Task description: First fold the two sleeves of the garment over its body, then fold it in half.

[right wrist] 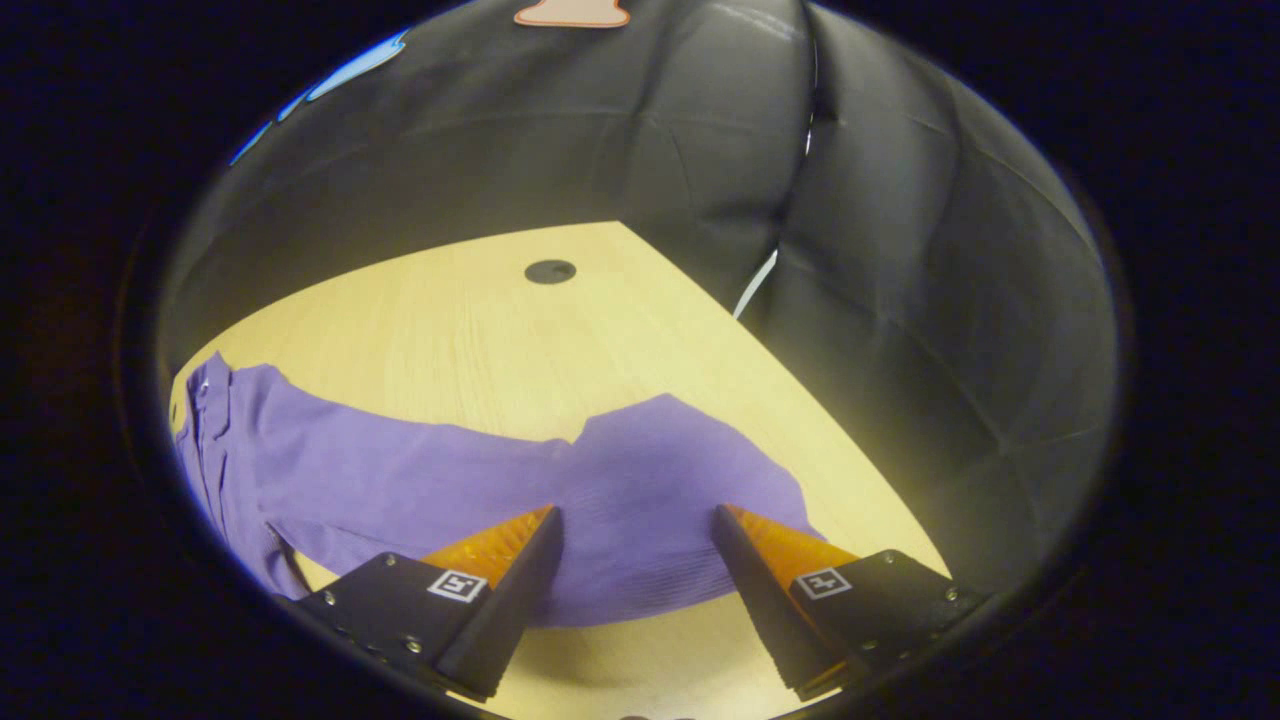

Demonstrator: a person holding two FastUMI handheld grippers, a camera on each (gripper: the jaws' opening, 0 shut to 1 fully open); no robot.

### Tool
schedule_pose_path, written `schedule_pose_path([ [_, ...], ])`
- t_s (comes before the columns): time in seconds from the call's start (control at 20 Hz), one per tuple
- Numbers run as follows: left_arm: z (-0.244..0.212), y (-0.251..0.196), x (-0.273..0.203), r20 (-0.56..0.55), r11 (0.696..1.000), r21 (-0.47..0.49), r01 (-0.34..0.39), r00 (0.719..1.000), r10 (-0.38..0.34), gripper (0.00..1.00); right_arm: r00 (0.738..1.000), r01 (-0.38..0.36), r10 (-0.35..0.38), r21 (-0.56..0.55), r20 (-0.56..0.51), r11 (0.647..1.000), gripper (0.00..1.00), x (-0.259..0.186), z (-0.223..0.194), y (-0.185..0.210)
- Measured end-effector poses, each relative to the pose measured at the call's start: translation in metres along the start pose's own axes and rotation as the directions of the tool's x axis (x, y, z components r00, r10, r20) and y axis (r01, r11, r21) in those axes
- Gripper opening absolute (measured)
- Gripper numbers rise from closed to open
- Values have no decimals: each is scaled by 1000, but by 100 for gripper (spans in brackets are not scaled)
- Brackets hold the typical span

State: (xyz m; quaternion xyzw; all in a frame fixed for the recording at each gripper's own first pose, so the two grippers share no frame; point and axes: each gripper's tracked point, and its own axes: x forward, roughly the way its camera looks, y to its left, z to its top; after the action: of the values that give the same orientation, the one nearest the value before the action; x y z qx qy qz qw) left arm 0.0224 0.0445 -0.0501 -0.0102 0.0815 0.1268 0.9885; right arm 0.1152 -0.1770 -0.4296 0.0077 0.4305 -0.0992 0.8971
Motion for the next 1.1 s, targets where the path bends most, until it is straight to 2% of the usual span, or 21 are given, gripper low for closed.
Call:
schedule_pose_path([
  [0.1, 1, 0, 0, -2, 1000, 2, -3, 1000, 3, 95, 999, -24, 23, 15, 24, 1000, 99, 2, 3, 1],
  [0.15, 1, 0, 1, -4, 1000, 1, -3, 1000, 3, 100, 999, -52, 51, 33, 15, 998, 95, 0, 2, 6],
  [0.2, -1, 0, 2, -6, 1000, -1, -1, 1000, 1, 100, 998, -69, 69, 47, 14, 996, 73, 3, -2, 15],
  [0.25, -1, 0, 2, -8, 1000, -1, -1, 1000, 1, 100, 998, -62, 61, 55, 15, 997, 63, 2, -2, 16],
  [0.3, -1, 1, 2, -7, 1000, -2, -1, 1000, 1, 100, 996, -87, 86, 58, 15, 995, 61, 1, -1, 21],
  [0.35, -1, 1, 3, -7, 1000, -4, -1, 1000, 1, 100, 997, -83, 82, 58, 13, 995, 45, 0, -2, 22],
  [0.4, -1, 1, 3, -6, 1000, -5, -1, 1000, 1, 96, 996, -84, 83, 48, 16, 995, 28, 1, -2, 27],
  [0.45, -2, 2, 4, -7, 1000, -5, -3, 1000, 2, 100, 998, -55, 55, 42, 5, 998, 16, -1, -3, 29],
  [0.5, -2, 4, 4, -6, 1000, -6, -3, 1000, 3, 100, 999, -37, 37, 36, -2, 999, 4, 0, -2, 27],
  [0.6, -3, 7, 4, -6, 1000, -10, -7, 1000, 7, 100, 1000, -25, 26, 44, -15, 999, 4, -2, 0, 28],
  [0.75, -6, 14, 3, -11, 1000, -15, -13, 1000, 13, 100, 998, -50, 52, 79, -26, 996, 4, -3, 4, 30],
  [1.1, -9, 18, 5, -8, 1000, -23, -3, 1000, 2, 100, 994, -107, 102, 115, 43, 988, 4, -27, 36, 40],
])
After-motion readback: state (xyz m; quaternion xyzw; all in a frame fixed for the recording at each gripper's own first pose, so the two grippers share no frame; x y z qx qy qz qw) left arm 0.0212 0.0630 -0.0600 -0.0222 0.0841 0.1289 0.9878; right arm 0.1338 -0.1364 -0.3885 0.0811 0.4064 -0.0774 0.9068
